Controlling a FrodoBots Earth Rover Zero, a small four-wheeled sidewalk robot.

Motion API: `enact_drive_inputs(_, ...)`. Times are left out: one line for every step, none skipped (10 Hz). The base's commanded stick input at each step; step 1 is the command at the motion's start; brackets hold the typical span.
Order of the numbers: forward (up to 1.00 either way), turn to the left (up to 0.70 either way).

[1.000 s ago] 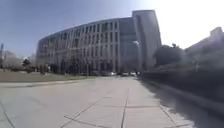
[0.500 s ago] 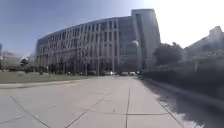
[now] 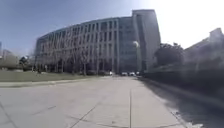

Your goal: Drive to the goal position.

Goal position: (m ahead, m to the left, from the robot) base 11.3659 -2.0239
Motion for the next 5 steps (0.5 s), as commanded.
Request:
enact_drive_inputs(0.70, 0.00)
enact_drive_inputs(0.70, 0.00)
enact_drive_inputs(0.70, 0.00)
enact_drive_inputs(0.70, 0.00)
enact_drive_inputs(0.70, 0.00)
